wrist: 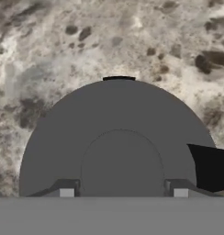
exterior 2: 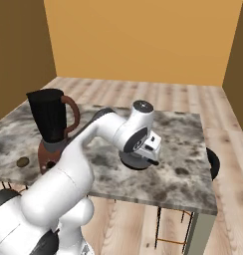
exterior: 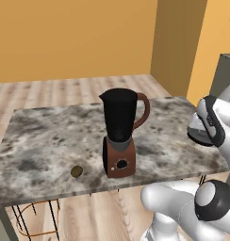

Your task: Open the blender lid, put the kiwi in the blender, close the lid, and start the blender.

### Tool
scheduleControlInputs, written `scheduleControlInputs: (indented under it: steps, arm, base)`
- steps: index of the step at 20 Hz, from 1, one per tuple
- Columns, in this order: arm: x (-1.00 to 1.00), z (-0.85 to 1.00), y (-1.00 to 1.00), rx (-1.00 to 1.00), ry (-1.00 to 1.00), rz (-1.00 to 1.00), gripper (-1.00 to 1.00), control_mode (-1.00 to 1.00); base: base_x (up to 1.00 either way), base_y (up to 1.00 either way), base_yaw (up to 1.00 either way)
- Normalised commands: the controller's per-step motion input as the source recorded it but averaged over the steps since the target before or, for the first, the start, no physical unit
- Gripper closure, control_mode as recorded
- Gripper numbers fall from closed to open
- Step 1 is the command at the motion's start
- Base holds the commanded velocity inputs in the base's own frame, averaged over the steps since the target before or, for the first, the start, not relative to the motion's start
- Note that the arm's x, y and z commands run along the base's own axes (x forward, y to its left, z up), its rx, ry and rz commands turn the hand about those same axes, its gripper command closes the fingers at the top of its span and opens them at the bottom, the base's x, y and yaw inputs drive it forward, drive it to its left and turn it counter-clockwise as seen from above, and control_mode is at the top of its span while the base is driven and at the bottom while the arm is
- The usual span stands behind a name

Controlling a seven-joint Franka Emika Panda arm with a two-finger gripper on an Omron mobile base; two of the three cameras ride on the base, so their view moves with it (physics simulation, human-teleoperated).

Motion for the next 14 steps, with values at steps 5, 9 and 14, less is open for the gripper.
scheduleControlInputs:
  steps: [5,9,14]
  arm:
    - [0.38,-0.57,-0.02,0.00,0.17,0.00,1.00,-1.00]
    - [0.18,-0.32,-0.01,0.00,0.03,0.00,1.00,-1.00]
    - [0.25,-0.19,0.00,0.00,0.01,0.00,1.00,-1.00]
  base:
    - [0.00,0.00,0.00]
    - [0.00,0.00,0.00]
    - [0.00,0.00,0.00]
